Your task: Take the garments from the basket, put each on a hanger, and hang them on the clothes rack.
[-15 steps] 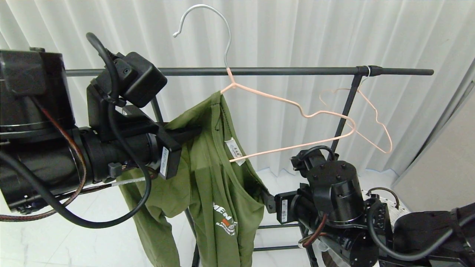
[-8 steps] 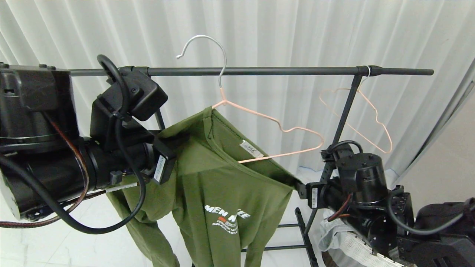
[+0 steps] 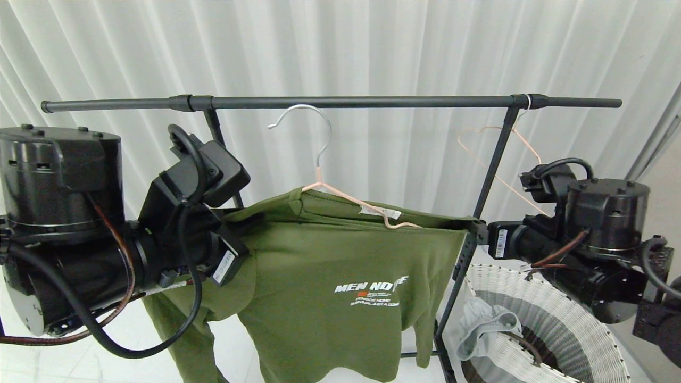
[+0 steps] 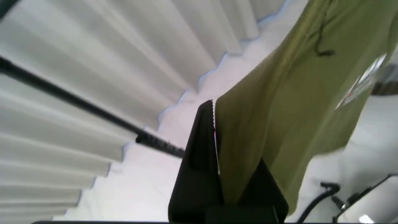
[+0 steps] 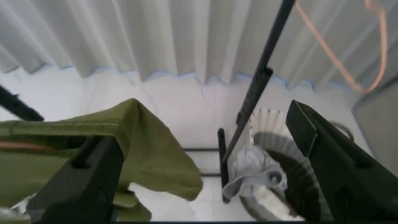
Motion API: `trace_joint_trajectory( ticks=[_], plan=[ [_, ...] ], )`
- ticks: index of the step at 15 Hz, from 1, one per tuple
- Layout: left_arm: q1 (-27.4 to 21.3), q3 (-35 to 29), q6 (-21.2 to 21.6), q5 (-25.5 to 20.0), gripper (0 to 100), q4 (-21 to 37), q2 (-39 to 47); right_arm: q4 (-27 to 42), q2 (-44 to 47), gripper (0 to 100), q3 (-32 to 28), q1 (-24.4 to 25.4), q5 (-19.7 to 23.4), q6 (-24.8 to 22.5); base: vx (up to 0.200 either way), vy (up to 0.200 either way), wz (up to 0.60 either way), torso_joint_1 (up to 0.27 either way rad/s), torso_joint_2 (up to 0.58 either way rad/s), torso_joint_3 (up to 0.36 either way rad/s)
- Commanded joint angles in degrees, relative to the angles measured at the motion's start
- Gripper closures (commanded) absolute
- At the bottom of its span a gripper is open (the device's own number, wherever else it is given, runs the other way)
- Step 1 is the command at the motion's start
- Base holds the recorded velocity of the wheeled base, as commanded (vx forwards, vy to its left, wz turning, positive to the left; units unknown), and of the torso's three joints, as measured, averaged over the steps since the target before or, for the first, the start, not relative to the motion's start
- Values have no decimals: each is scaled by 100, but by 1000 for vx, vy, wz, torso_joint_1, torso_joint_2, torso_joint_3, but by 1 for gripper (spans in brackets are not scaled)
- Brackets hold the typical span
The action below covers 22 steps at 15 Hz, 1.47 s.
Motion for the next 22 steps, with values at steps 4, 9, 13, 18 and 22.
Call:
trace_joint_trajectory(
  ticks=[4, 9, 13, 18, 22],
  plan=[
    [-145, -59, -165, 28, 100, -67, 105, 270, -1219, 0, 178, 436, 500, -548, 0, 0, 0, 0, 0, 0],
    [-514, -59, -806, 107, 100, -419, 113, 1254, -2001, 0, 213, 1341, 1362, -1163, 0, 0, 0, 0, 0, 0],
    [-751, -15, -903, 107, 100, -480, 61, 2001, -2177, 0, -16, 1078, 1889, -1769, 0, 0, 0, 0, 0, 0],
    [-795, 29, -780, 63, 100, -638, 34, 3425, -1817, 0, -1211, 603, 3559, -2754, 0, 0, 0, 0, 0, 0],
    [-821, 266, -446, -306, 100, -647, -80, 3715, -876, 0, -2037, 524, 4113, -3237, 0, 0, 0, 0, 0, 0]
  ],
)
